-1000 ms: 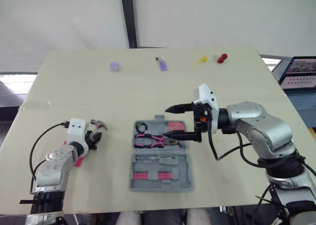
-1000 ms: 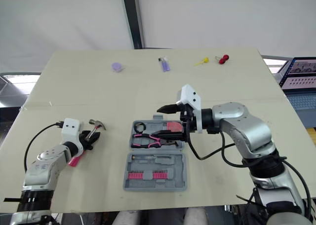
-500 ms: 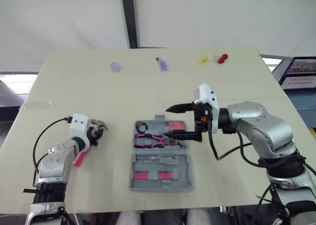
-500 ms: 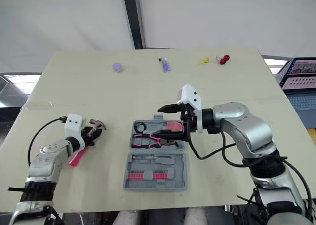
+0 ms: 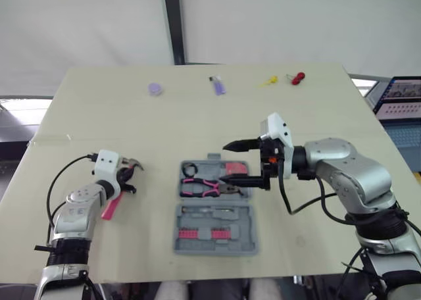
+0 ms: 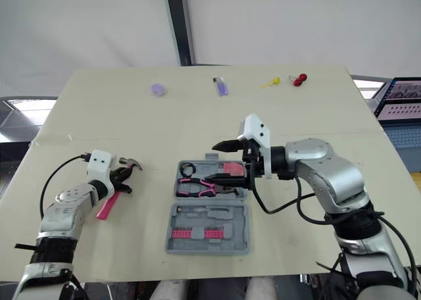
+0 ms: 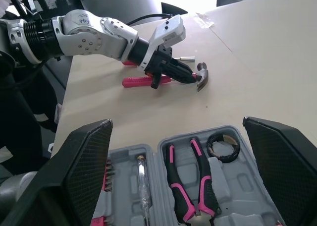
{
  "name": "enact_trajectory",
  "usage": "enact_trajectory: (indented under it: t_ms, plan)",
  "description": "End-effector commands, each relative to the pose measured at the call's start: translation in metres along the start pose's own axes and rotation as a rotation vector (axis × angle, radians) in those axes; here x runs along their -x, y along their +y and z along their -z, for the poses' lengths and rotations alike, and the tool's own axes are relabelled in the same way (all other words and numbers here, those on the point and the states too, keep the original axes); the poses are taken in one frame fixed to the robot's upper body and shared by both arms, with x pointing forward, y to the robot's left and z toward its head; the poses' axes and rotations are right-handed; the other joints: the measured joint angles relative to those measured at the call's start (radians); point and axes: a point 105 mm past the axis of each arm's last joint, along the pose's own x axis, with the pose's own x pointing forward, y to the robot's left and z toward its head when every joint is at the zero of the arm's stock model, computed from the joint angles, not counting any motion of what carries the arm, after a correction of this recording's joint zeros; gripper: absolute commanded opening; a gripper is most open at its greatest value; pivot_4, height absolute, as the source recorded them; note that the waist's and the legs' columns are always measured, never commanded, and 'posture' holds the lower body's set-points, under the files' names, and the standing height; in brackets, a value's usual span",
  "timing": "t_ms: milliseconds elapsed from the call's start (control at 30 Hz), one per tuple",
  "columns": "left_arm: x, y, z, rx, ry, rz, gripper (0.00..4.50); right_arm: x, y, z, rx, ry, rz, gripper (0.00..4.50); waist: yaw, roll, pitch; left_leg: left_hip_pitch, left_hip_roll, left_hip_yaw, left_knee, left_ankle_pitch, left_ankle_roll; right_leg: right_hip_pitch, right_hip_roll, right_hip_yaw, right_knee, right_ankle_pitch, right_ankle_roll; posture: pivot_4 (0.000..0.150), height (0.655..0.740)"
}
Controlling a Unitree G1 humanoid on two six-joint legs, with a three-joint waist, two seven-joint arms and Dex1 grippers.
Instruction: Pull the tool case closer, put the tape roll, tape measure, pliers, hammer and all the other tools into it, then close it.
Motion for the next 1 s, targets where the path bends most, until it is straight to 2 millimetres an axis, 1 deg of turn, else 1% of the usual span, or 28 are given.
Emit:
enact_trajectory:
  t_ms: [33,100,200,267,333,400,433,500,567,667,733,800,900,933,1000]
  plan:
    - [0.004,-0.001,-0.007,-0.004,-0.015,0.013,0.04,0.012,0.004,-0.019,0.053,-0.043,-0.003,4.50,0.000,0.000,0.000,0.000,0.000,0.000,0.000,0.000,0.000,0.000,0.000,0.000,0.000,0.000,0.000,0.150,0.7400]
    - [0.012,0.000,-0.023,-0.017,-0.052,0.023,0.04,0.016,0.004,-0.023,0.053,-0.061,-0.004,4.50,-0.002,-0.001,0.001,0.000,0.000,0.000,0.000,0.000,0.000,0.000,0.000,0.000,0.000,0.000,0.000,0.150,0.7400]
    - [0.021,0.002,-0.039,-0.045,-0.075,0.043,0.04,0.021,0.003,-0.028,0.059,-0.089,-0.002,4.50,-0.010,-0.003,0.002,-0.001,0.000,0.000,-0.001,0.000,0.000,-0.001,0.000,0.000,0.000,0.000,0.000,0.150,0.7400]
    - [0.030,-0.002,-0.055,-0.078,-0.094,0.089,0.04,0.026,0.003,-0.031,0.070,-0.101,-0.003,4.50,-0.012,-0.005,0.004,-0.001,0.000,0.000,-0.001,0.000,0.000,-0.002,0.000,0.000,0.000,0.000,0.000,0.150,0.7400]
    - [0.038,-0.015,-0.074,-0.136,-0.119,0.182,0.04,0.032,0.006,-0.029,0.079,-0.082,-0.012,4.50,-0.012,-0.006,0.004,-0.001,0.000,0.000,-0.001,0.000,0.000,-0.002,0.000,0.000,0.000,0.000,0.000,0.150,0.7400]
    - [0.045,-0.027,-0.087,-0.196,-0.129,0.258,0.04,0.038,0.007,-0.025,0.085,-0.049,-0.017,4.50,-0.009,-0.007,0.005,-0.002,0.000,0.000,-0.001,0.000,0.000,-0.002,0.000,0.000,-0.001,0.000,0.000,0.150,0.7400]
    - [0.048,-0.036,-0.094,-0.235,-0.135,0.321,0.04,0.042,0.007,-0.021,0.086,-0.026,-0.017,4.50,-0.008,-0.007,0.005,-0.002,0.000,0.000,-0.001,0.000,0.000,-0.002,0.000,0.000,-0.001,0.000,0.000,0.150,0.7400]
    - [0.056,-0.061,-0.102,-0.339,-0.125,0.478,0.04,0.051,0.005,-0.013,0.086,0.021,-0.010,4.50,-0.004,-0.007,0.005,-0.002,0.000,0.000,-0.001,0.000,0.000,-0.002,0.000,0.000,-0.001,0.000,0.000,0.150,0.7400]
    - [0.064,-0.088,-0.103,-0.444,-0.090,0.638,0.04,0.061,0.002,-0.002,0.088,0.071,0.008,4.50,-0.003,-0.007,0.005,-0.002,0.000,0.000,-0.001,0.000,0.000,-0.002,0.000,0.000,-0.002,0.000,0.000,0.150,0.7400]
    - [0.071,-0.108,-0.102,-0.512,-0.055,0.759,0.04,0.068,-0.001,0.008,0.089,0.113,0.035,4.50,-0.004,-0.007,0.005,-0.002,0.000,0.001,-0.001,0.000,0.000,-0.002,0.000,0.000,-0.002,0.000,0.000,0.150,0.7400]
    - [0.073,-0.134,-0.101,-0.574,-0.030,0.869,0.04,0.076,-0.002,0.017,0.073,0.136,0.077,4.50,-0.005,-0.007,0.006,-0.002,0.000,0.001,-0.002,0.000,0.000,-0.002,0.000,0.000,-0.002,0.000,0.000,0.150,0.7400]
    - [0.073,-0.153,-0.100,-0.613,-0.013,0.930,0.04,0.080,0.001,0.022,0.056,0.142,0.097,4.50,-0.002,-0.008,0.006,-0.003,0.000,0.001,-0.001,0.000,0.000,-0.002,0.000,0.000,-0.002,0.000,0.000,0.150,0.7400]
    - [0.075,-0.172,-0.098,-0.634,0.013,1.004,0.04,0.082,0.008,0.028,0.036,0.155,0.103,4.50,0.002,-0.008,0.006,-0.004,0.000,0.001,0.000,0.000,0.000,-0.002,0.000,0.000,-0.002,0.000,0.000,0.150,0.7400]
    - [0.075,-0.180,-0.096,-0.655,0.030,1.029,0.04,0.084,0.011,0.032,0.030,0.167,0.107,4.50,0.004,-0.008,0.006,-0.004,0.000,0.001,0.000,0.000,0.000,-0.003,0.000,0.000,-0.002,0.000,0.000,0.150,0.7400]
    - [0.073,-0.190,-0.089,-0.696,0.075,1.053,0.04,0.087,0.016,0.037,0.018,0.182,0.114,4.50,0.013,-0.008,0.007,-0.004,0.000,0.001,0.000,0.000,0.000,-0.003,0.000,0.000,-0.002,0.000,0.000,0.150,0.7400]
